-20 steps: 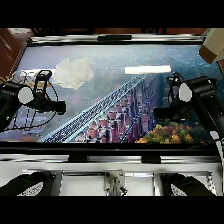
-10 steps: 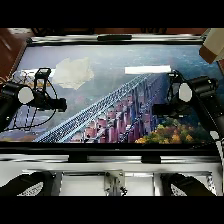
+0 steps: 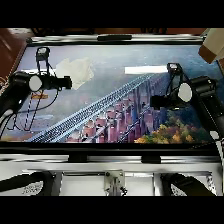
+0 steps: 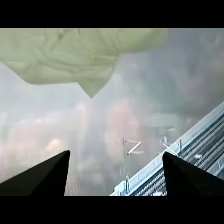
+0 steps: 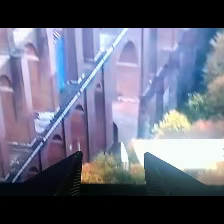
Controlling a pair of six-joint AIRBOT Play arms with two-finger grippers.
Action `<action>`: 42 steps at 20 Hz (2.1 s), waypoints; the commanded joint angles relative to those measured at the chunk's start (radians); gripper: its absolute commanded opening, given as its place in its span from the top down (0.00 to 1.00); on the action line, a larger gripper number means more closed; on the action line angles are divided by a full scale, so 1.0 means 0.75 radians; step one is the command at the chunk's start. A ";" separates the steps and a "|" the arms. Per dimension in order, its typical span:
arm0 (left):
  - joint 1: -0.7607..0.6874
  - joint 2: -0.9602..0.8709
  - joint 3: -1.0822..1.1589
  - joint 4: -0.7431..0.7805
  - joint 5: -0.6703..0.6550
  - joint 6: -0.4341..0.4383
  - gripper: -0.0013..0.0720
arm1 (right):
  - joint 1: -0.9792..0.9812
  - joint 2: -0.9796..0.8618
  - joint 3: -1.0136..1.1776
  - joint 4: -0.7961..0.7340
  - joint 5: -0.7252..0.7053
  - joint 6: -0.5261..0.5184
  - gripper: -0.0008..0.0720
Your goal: Fold the shirts.
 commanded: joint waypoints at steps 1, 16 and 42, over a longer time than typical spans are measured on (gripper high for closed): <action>0.115 -0.400 0.398 -0.072 -0.074 -0.002 0.00 | -0.001 0.001 0.000 0.007 -0.108 0.006 0.30; 0.226 -1.019 0.942 -0.567 0.063 0.038 0.57 | -0.001 0.001 0.000 0.146 -0.082 0.005 0.30; -0.816 0.156 -0.036 -0.573 -0.124 0.094 0.94 | -0.001 0.664 0.242 -0.189 0.498 -0.125 0.30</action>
